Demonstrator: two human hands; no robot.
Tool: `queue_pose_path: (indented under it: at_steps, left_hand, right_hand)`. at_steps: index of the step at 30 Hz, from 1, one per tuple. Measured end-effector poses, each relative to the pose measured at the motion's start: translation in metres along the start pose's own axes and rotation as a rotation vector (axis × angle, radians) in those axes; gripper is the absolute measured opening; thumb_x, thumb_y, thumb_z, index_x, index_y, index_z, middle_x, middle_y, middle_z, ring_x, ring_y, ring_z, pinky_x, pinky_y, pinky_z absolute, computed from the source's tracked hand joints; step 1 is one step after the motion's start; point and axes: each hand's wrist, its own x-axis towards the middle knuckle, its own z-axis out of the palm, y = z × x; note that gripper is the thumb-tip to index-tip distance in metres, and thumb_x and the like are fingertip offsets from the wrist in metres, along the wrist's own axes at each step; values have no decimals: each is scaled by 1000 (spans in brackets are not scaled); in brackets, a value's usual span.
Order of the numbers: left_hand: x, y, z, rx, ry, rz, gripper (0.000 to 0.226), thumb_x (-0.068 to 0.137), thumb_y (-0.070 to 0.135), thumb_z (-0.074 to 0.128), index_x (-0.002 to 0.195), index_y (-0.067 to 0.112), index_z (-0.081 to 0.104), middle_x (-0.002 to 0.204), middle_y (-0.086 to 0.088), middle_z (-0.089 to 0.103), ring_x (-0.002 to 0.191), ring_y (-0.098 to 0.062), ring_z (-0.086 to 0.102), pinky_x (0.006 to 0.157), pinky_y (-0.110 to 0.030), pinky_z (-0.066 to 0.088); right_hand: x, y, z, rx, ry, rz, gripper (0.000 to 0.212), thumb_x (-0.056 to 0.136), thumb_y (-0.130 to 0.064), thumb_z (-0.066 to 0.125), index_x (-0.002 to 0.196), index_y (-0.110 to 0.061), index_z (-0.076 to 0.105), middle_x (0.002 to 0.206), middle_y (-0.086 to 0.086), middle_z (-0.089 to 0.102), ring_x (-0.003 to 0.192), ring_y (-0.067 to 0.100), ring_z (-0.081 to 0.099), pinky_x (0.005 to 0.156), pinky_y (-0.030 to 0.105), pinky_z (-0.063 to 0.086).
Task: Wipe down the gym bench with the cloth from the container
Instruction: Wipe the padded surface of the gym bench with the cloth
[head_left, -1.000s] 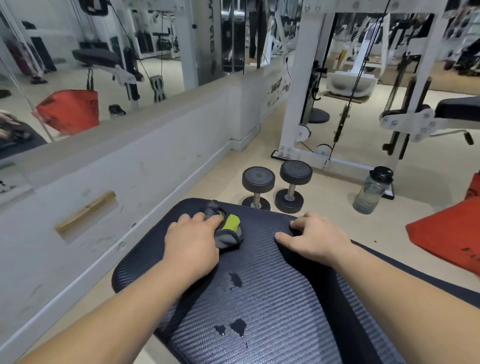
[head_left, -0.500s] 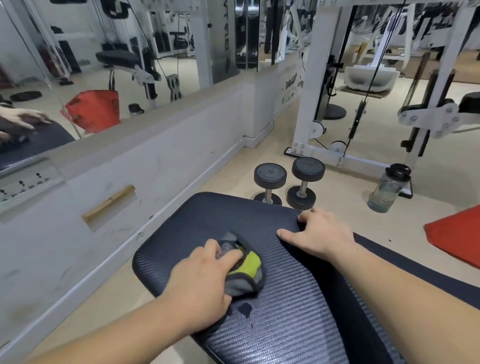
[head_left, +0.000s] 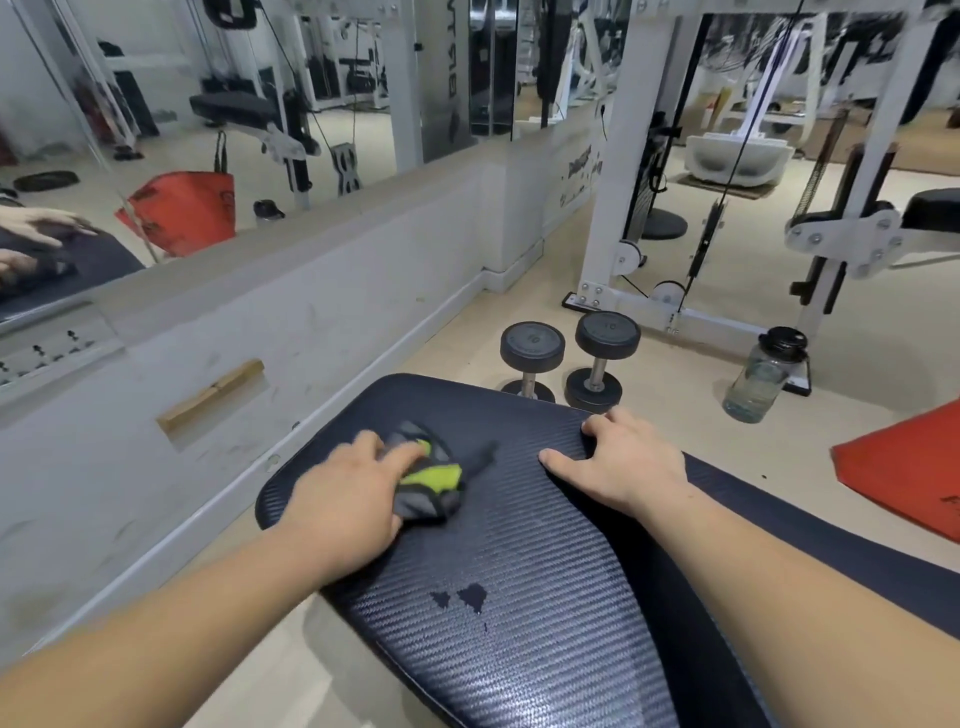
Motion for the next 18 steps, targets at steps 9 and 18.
queue_pose_path:
  at_steps: [9,18]
  left_hand:
    - [-39,14,5,21,-57,241,69,86,39,57,147,46,25,130,0,40,117,-25,53,89,-42,55]
    - [-68,53,0,-32,-96,336,62,86,36,58,141,36,30,126,-3,37,113,-27,51,86,-43,55]
  right_hand:
    - [-1,-1,1,4,31,-5,78,79,-87,44,129,-29,61,126,-5,53,130,19,48,91,41,48]
    - [-3,-2,6,4,47,0,79,81,-86,42,133,-28,59,132,-3,53,132,20,48,90,42,45]
